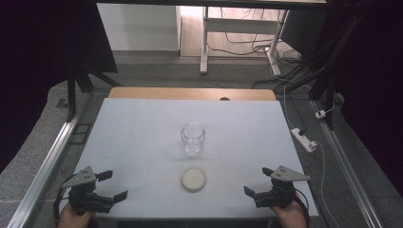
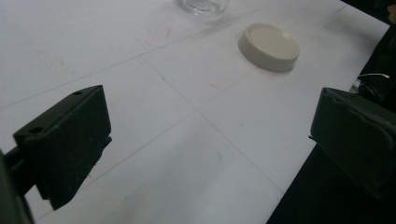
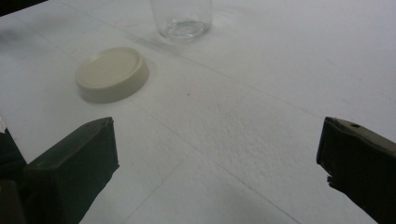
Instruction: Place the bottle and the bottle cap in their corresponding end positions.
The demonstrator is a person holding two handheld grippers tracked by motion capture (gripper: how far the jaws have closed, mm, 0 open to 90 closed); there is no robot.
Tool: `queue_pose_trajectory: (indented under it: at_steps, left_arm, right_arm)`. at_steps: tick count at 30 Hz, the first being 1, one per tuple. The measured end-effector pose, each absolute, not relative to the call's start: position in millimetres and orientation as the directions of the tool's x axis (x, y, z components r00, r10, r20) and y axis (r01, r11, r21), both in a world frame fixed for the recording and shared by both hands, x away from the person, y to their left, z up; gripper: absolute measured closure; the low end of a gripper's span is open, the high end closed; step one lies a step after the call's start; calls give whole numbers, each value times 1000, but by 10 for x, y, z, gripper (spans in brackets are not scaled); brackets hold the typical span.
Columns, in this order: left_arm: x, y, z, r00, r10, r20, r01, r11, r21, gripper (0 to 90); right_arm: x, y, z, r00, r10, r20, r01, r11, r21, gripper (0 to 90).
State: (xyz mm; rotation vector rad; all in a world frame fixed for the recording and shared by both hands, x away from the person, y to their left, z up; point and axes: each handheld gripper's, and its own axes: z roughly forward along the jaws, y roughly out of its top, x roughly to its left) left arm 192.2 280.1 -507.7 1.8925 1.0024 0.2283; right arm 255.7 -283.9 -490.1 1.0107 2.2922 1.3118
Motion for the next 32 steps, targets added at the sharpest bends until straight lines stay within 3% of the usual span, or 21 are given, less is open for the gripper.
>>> queue_pose_trajectory:
  at_steps: [32]
  left_arm:
    - [1733,2987,-5224,535,830,-158,625,-262,735,0]
  right_arm:
    - [2386,-3114,-4946,-600,798,54,498,320,806,0]
